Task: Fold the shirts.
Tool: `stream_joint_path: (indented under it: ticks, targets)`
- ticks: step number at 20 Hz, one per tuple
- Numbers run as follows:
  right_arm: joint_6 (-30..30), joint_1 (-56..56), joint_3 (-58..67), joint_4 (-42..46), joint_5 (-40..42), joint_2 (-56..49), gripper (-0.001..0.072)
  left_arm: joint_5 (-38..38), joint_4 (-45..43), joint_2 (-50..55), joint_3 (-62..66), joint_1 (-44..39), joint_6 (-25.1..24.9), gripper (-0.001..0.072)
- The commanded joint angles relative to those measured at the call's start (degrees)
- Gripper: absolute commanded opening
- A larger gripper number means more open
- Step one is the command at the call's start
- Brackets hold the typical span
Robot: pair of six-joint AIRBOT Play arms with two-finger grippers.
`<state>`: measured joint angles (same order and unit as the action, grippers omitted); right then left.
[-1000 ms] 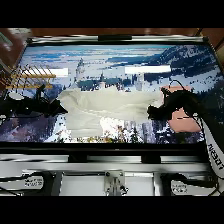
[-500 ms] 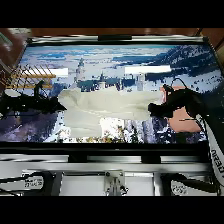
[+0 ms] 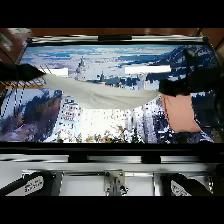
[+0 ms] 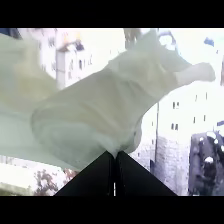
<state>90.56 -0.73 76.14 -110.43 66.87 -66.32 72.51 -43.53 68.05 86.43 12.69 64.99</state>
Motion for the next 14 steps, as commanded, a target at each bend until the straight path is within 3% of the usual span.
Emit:
stream_joint_path:
  ticks: [1,5,7,10,14]
  targets:
    - [-1.99,-0.04,9.51,-0.04,0.39,4.94,0.0042,-4.26,2.12,-7.04,10.86,0.04,2.49,0.0028]
    - [-2.32,-0.04,18.58,-0.07,0.35,10.54,0.0043,-14.71,2.21,-15.54,18.49,0.04,4.26,0.0029]
    - [-2.62,-0.04,20.83,-0.04,0.33,13.53,0.0042,-16.98,-1.97,-19.71,18.69,0.04,4.31,0.0028]
    - [-2.91,-0.04,21.14,0.11,0.02,18.16,0.0042,-13.25,-10.38,-23.63,18.67,0.04,9.14,0.0028]
    - [-4.61,-0.04,21.11,-0.24,2.64,20.33,0.0043,-0.2,-13.49,-23.91,18.16,0.02,11.87,0.0028]
